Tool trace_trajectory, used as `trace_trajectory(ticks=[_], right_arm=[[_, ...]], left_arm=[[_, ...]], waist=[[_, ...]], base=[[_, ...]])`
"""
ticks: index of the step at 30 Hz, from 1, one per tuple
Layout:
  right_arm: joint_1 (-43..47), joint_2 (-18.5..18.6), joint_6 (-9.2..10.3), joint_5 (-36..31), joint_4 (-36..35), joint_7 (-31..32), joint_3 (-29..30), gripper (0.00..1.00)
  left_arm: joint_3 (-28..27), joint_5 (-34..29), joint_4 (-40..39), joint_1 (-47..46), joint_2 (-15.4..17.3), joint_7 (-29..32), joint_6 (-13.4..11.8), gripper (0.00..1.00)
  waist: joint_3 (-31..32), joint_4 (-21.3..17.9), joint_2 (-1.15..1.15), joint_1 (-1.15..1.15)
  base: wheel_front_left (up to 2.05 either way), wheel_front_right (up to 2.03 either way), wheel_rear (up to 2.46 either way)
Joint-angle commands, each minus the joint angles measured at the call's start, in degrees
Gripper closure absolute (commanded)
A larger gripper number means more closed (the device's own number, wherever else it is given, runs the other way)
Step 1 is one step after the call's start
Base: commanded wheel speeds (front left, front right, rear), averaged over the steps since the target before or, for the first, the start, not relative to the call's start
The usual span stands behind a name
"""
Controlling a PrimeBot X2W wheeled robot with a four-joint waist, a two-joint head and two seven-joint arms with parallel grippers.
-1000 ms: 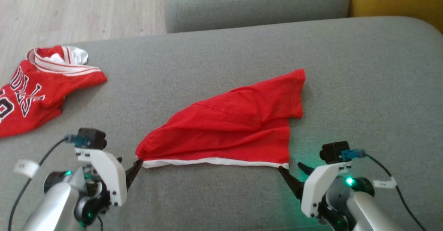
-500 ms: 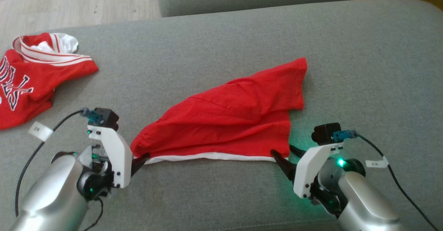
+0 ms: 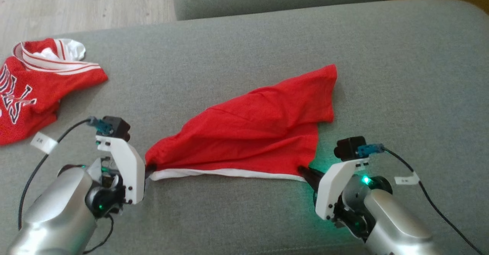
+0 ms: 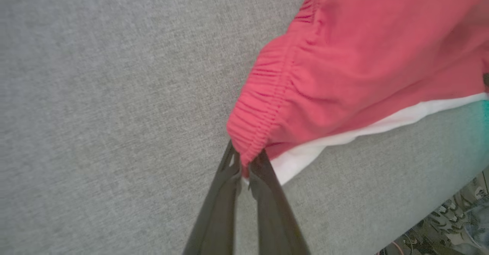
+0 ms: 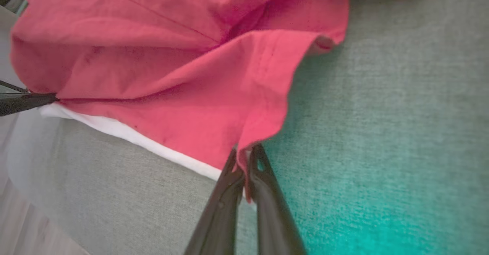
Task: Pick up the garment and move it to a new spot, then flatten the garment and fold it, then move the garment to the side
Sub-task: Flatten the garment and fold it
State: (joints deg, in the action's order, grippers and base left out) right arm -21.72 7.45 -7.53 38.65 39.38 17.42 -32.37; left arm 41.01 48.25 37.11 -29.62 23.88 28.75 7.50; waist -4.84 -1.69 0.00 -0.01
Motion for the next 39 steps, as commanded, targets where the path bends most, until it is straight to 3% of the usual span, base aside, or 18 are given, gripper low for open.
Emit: trace_trajectory(ticks=[1,5,11,17,24,30,35,39], right_arm=[[-0.36,-0.13,0.04,0.72,-1.43,-1.20,-1.05,1.00],[-0.15,1.46,0.04,3.03,-3.97,-3.90,-0.54,1.00],[0.62,5.39,0.04,9.50,-13.72,-5.56,1.38,1.00],[-8.31,12.20,0.04,12.74,-20.16,-4.25,5.17,1.00],[-27.72,16.86,0.04,13.62,-16.37,-2.14,5.11,1.00],[-42.62,18.08,0.04,15.45,-11.51,-2.22,3.64,1.00],[-54.93,18.05,0.04,17.61,-6.36,-4.65,3.48,1.00],[-62.69,18.59,0.04,18.19,-3.64,-7.36,2.73,1.00]], left_arm=[[-1.64,0.56,-1.04,-3.54,2.92,-0.97,-0.02,1.00],[-0.05,2.37,-1.67,-3.50,3.68,-2.80,-0.02,1.00],[0.21,6.67,-5.55,-4.17,4.65,-4.74,-0.02,1.00],[-4.89,12.67,-7.31,-13.27,1.86,-3.84,-1.13,1.00],[-4.85,9.74,-1.54,-32.66,-2.59,2.54,-6.80,1.00],[-3.70,5.84,5.63,-47.36,-4.90,6.08,-10.46,1.00],[-4.48,3.36,11.04,-59.51,-7.42,3.56,-12.76,1.00],[-5.65,2.71,14.48,-66.39,-9.29,-0.43,-12.67,1.00]], waist=[[0.71,-0.05,0.00,0.01],[2.17,-0.08,0.00,0.01],[2.67,-0.14,0.00,0.01],[-3.29,-0.49,0.00,0.01],[-13.24,-0.58,0.00,0.01],[-18.26,-0.97,0.00,0.01],[-20.76,-1.19,0.00,0.01],[-21.65,-1.19,0.00,0.01]], base=[[0.00,0.00,0.00],[0.00,0.00,0.00],[0.00,0.00,0.00],[0.00,0.00,0.00],[0.00,0.00,0.00],[0.00,0.00,0.00],[0.00,0.00,0.00],[0.00,0.00,0.00]])
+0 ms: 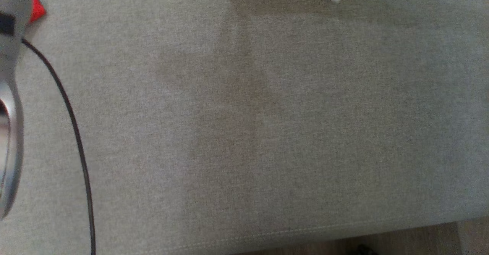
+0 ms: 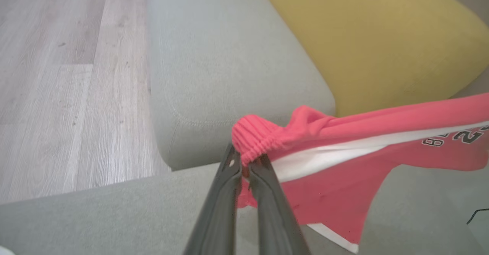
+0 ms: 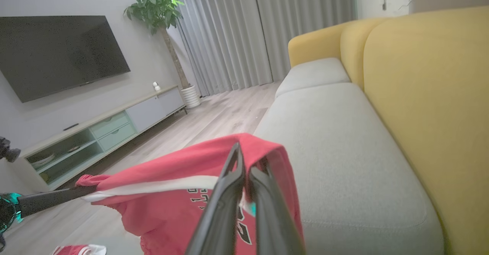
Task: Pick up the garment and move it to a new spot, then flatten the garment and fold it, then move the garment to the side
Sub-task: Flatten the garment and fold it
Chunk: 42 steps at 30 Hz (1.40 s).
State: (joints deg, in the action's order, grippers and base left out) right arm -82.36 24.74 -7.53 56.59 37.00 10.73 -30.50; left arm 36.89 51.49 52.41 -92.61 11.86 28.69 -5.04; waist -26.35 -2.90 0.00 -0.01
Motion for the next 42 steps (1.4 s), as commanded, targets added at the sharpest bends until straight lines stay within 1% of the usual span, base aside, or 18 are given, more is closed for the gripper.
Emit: trace_trajectory(ticks=[1,6,10,13,16,19,21,23,26,29,33,34,35,37,39,42], right_arm=[[-3.62,1.54,0.04,0.41,-0.68,-1.23,0.55,1.00],[-8.50,3.09,0.04,1.33,0.69,-4.66,-1.81,1.00],[-6.82,4.36,0.04,2.72,1.95,-4.39,-5.42,1.00],[-2.25,5.04,0.04,4.26,2.73,-2.01,-9.29,1.00],[3.94,6.15,0.04,6.01,2.47,2.38,-13.99,1.00],[10.74,7.93,0.04,8.68,0.81,6.77,-17.60,1.00],[14.91,9.86,0.04,10.02,-0.68,9.78,-19.89,1.00],[18.85,11.99,0.04,11.64,-2.40,13.27,-21.92,1.00],[24.37,15.03,0.04,15.12,-5.25,18.94,-23.97,1.00],[29.02,18.25,0.04,17.72,-8.36,24.56,-25.72,1.00],[34.52,22.21,0.04,21.60,-12.45,33.11,-27.33,1.00],[34.52,22.21,0.04,21.60,-12.45,33.11,-27.33,1.00],[35.84,23.31,0.04,22.53,-13.55,35.53,-27.74,1.00],[38.06,25.54,0.04,24.23,-16.31,39.10,-27.98,1.00],[39.90,27.76,0.04,25.40,-19.34,41.25,-27.75,1.00],[42.20,30.71,0.04,26.79,-22.97,43.76,-27.17,1.00]], left_arm=[[-1.68,-0.66,0.02,-4.75,2.36,-1.28,0.18,1.00],[-2.68,-0.19,3.99,-7.91,0.83,-5.58,2.55,1.00],[-1.91,0.12,7.78,-5.65,0.12,-6.16,5.44,1.00],[-0.45,0.01,10.23,-1.23,-0.46,-6.27,8.24,1.00],[1.79,-0.66,11.89,4.65,-0.61,-6.32,10.44,1.00],[3.31,0.07,12.76,11.36,-0.69,-4.77,11.80,1.00],[4.70,0.49,12.67,15.72,-0.51,-2.49,12.24,1.00],[5.79,1.48,11.99,19.87,-0.23,0.40,12.43,1.00],[7.81,4.04,8.27,26.11,0.40,6.82,12.49,1.00],[9.34,7.49,3.41,31.59,2.24,14.25,12.50,1.00],[10.43,11.99,-3.08,37.97,5.53,23.69,12.51,1.00],[10.43,11.99,-3.08,37.97,5.53,23.69,12.51,1.00],[10.51,12.93,-4.60,39.36,6.33,25.76,12.50,1.00],[10.69,14.20,-7.99,41.66,7.84,29.24,11.14,1.00],[10.87,15.71,-12.46,44.00,9.19,32.94,9.29,1.00],[11.09,17.90,-20.91,47.42,11.56,38.26,5.21,1.00]], waist=[[-0.19,0.09,0.00,0.01],[0.23,0.52,0.00,0.01],[1.91,0.90,0.00,0.01],[4.20,1.01,0.00,0.01],[7.00,0.86,0.00,0.01],[10.39,0.65,0.00,0.01],[12.85,0.70,0.00,0.01],[15.31,0.73,0.00,0.01],[19.19,0.81,0.00,0.01],[22.65,0.79,0.00,0.01],[26.24,0.42,0.00,0.01],[26.24,0.42,0.00,0.01],[26.92,0.38,0.00,0.01],[27.72,0.37,0.00,0.01],[27.96,0.44,0.00,0.01],[27.86,0.65,0.00,0.01]], base=[[0.00,0.00,0.00],[0.00,0.00,0.00],[0.00,0.00,0.00],[0.00,0.00,0.00],[0.00,0.00,0.00],[0.00,0.00,0.00],[0.00,0.00,0.00],[0.00,0.00,0.00],[0.00,0.00,0.00],[0.00,0.00,0.00],[0.00,0.00,0.00],[0.00,0.00,0.00],[0.00,0.00,0.00],[0.00,0.00,0.00],[0.00,0.00,0.00],[0.00,0.00,0.00]])
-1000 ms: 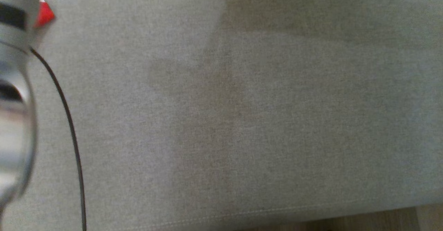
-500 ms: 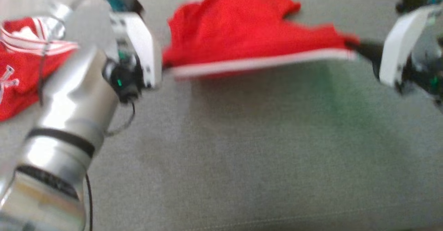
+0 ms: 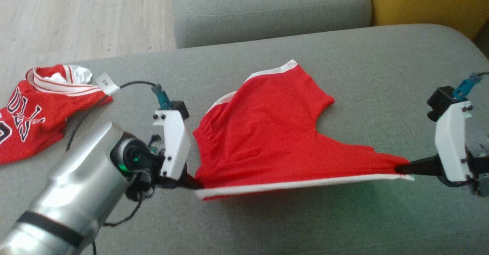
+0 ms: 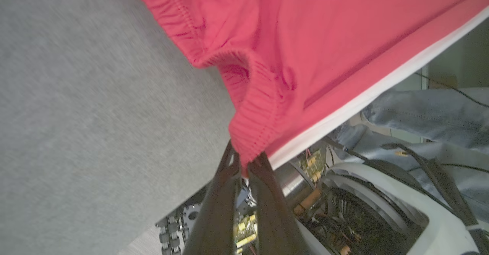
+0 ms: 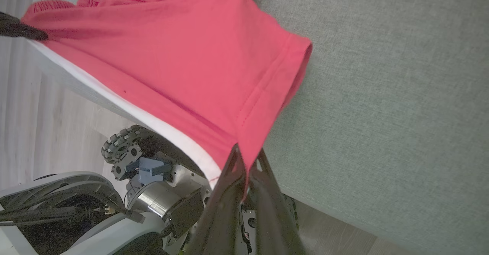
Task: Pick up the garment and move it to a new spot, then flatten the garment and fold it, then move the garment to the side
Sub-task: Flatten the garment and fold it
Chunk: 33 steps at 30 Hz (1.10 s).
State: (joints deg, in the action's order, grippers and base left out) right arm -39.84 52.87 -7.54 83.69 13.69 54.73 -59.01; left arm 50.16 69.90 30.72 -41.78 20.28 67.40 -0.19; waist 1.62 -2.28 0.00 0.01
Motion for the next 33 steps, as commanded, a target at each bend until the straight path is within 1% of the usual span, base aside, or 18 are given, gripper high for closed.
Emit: trace_trajectory(ticks=[1,5,8,11,14,18,23,24,28,33], right_arm=[[0.14,3.34,0.05,0.12,-0.53,0.20,1.80,1.00],[0.20,4.77,0.05,0.87,-1.90,1.19,4.10,1.00],[-1.66,4.21,0.05,1.34,-1.28,2.32,6.19,1.00],[-5.39,2.64,0.05,1.41,0.83,3.97,8.53,1.00],[-10.30,0.31,0.05,0.77,4.58,6.28,10.53,1.00],[-17.72,-4.07,0.05,-0.86,11.42,9.26,12.76,1.00],[-27.06,-9.84,0.05,-4.18,20.99,11.61,15.29,1.00],[-30.23,-11.99,0.05,-5.80,25.02,12.49,15.87,1.00],[-36.18,-15.71,0.05,-8.68,31.79,13.91,17.06,1.00],[-42.18,-19.34,0.05,-11.63,37.91,14.14,18.48,1.00]], left_arm=[[-2.20,-0.07,-2.32,-2.60,4.12,0.92,-1.33,1.00],[-3.22,1.32,-13.69,-1.13,7.64,4.67,-7.52,1.00],[-4.67,2.36,-19.35,-2.21,9.68,7.07,-10.81,1.00],[-6.34,2.90,-22.23,-4.94,10.78,8.94,-13.74,1.00],[-7.63,2.52,-22.65,-8.43,11.07,9.94,-16.10,1.00],[-8.21,1.24,-21.16,-13.04,10.94,10.85,-17.40,1.00],[-8.75,0.35,-18.88,-18.10,9.58,11.59,-18.34,1.00],[-9.02,0.02,-18.10,-19.74,9.18,11.64,-18.74,1.00],[-10.33,0.46,-16.34,-23.20,7.92,11.85,-19.16,1.00],[-11.07,-0.04,-14.56,-26.66,6.83,11.56,-19.82,1.00]], waist=[[-0.42,0.14,0.00,-0.01],[-2.70,0.61,0.00,-0.01],[-5.53,0.99,0.00,-0.01],[-9.12,1.64,0.00,-0.01],[-13.07,2.58,0.00,-0.01],[-18.00,4.21,0.00,-0.01],[-23.24,6.39,0.00,-0.01],[-24.87,7.07,0.00,-0.01],[-28.20,8.45,0.00,-0.01],[-31.20,9.47,0.00,-0.01]], base=[[0.00,0.00,0.00],[0.00,0.00,0.00],[0.00,0.00,0.00],[0.00,0.00,0.00],[0.00,0.00,0.00],[0.00,0.00,0.00],[0.00,0.00,0.00],[0.00,0.00,0.00],[0.00,0.00,0.00],[0.00,0.00,0.00]])
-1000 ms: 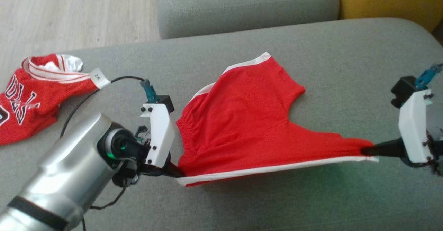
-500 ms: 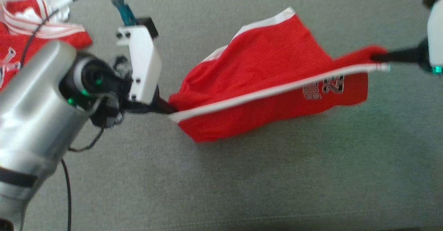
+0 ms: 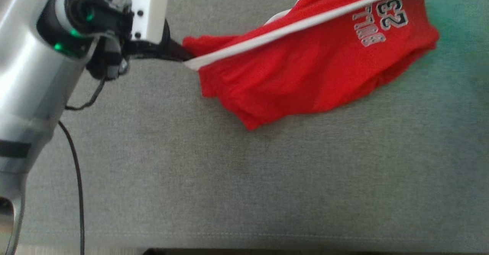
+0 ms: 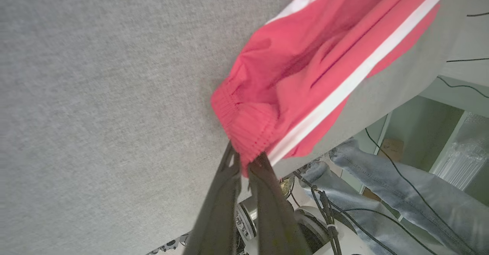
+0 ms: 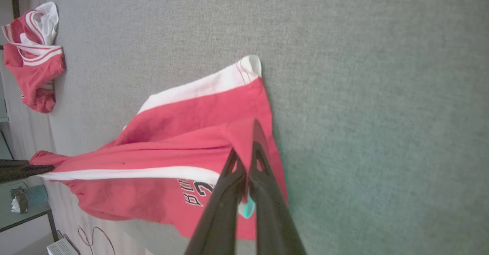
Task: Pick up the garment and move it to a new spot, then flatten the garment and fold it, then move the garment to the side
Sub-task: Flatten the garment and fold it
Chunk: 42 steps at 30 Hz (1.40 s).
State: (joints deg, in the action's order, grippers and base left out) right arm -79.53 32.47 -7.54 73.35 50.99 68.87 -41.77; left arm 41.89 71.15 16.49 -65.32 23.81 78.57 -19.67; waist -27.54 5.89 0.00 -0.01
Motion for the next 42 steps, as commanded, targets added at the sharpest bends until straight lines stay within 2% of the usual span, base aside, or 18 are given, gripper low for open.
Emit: trace_trajectory(ticks=[1,5,6,7,8,9,15,18,20,25,30,33,36,38,42], right_arm=[[-3.33,0.55,0.05,-2.09,1.66,-0.05,1.22,1.00],[-4.83,-1.09,0.05,-3.67,4.12,-0.60,1.49,1.00],[-5.10,-1.58,0.05,-3.99,4.73,-0.80,1.63,0.80],[-5.28,-2.02,0.05,-4.32,5.12,-1.19,1.76,0.46],[-5.33,-2.41,0.05,-4.66,5.29,-2.03,1.94,0.00],[-5.20,-2.81,0.05,-4.86,5.48,-2.79,2.14,0.00],[-2.44,-4.09,0.05,-4.12,4.34,-9.15,4.58,0.00],[0.48,-4.36,0.05,-2.47,1.18,-15.36,6.80,0.00],[3.04,-4.31,0.05,-1.28,-2.08,-20.13,8.14,0.00],[11.01,-2.78,0.05,-1.75,-11.68,-34.76,8.99,0.00],[18.87,-1.35,0.05,-3.89,-18.32,-51.21,9.32,0.00],[23.41,-0.89,0.05,-5.85,-18.70,-60.03,9.52,0.00],[27.69,-0.87,0.05,-8.14,-17.12,-67.29,9.31,0.00],[30.16,-1.07,0.05,-9.29,-15.23,-70.00,8.67,0.00],[32.41,-1.55,0.05,-11.25,-10.40,-71.45,6.51,0.00]], left_arm=[[-2.86,-1.30,0.00,-3.56,2.99,0.33,-0.34,1.00],[-2.79,-1.41,1.01,-4.39,1.89,-0.08,-0.18,1.00],[-2.75,-1.45,1.30,-4.55,1.54,-0.31,0.00,0.84],[-2.75,-1.54,1.57,-4.65,1.25,-0.70,0.27,0.53],[-2.73,-1.58,1.95,-4.64,1.04,-0.99,0.51,0.17],[-2.82,-1.68,2.29,-4.61,0.90,-1.53,0.79,0.00],[-4.12,-2.18,5.02,-4.06,0.70,-5.81,2.86,0.00],[-4.91,-2.97,5.96,-3.89,0.98,-9.30,5.08,0.00],[-5.91,-3.33,6.22,-3.55,0.87,-12.95,7.47,0.00],[-8.32,-6.98,6.35,-1.24,0.53,-27.86,13.50,0.00],[-10.14,-15.36,4.73,3.85,0.27,-50.28,15.37,0.00],[-10.65,-19.86,3.22,8.82,0.18,-62.35,14.76,0.00],[-10.53,-24.50,0.97,14.88,0.52,-72.95,12.74,0.00],[-10.88,-26.29,-0.72,19.57,0.18,-79.06,10.76,0.00],[-9.59,-30.12,-4.47,28.37,-0.51,-87.97,7.35,0.00]], waist=[[-2.44,1.44,0.00,0.01],[-3.03,1.67,0.00,0.01],[-3.08,1.69,0.00,0.01],[-3.03,1.67,0.00,0.01],[-2.86,1.60,0.00,0.01],[-2.59,1.50,0.00,0.01],[0.63,0.69,0.00,0.01],[2.81,0.50,0.00,0.01],[4.43,0.36,0.00,0.01],[8.30,-0.10,0.00,0.01],[11.59,-0.27,0.00,0.01],[13.35,-0.02,0.00,0.01],[14.76,0.58,0.00,0.01],[15.38,1.10,0.00,0.01],[15.57,2.52,0.00,0.01]], base=[[0.00,0.00,0.00],[0.00,0.00,0.00],[0.00,0.00,0.00],[0.00,0.00,0.00],[0.00,0.00,0.00],[0.00,0.00,0.00],[0.00,0.00,0.00],[0.00,0.00,0.00],[0.00,0.00,0.00],[0.00,0.00,0.00],[0.00,0.00,0.00],[0.00,0.00,0.00],[0.00,0.00,0.00],[0.00,0.00,0.00],[0.00,0.00,0.00]])
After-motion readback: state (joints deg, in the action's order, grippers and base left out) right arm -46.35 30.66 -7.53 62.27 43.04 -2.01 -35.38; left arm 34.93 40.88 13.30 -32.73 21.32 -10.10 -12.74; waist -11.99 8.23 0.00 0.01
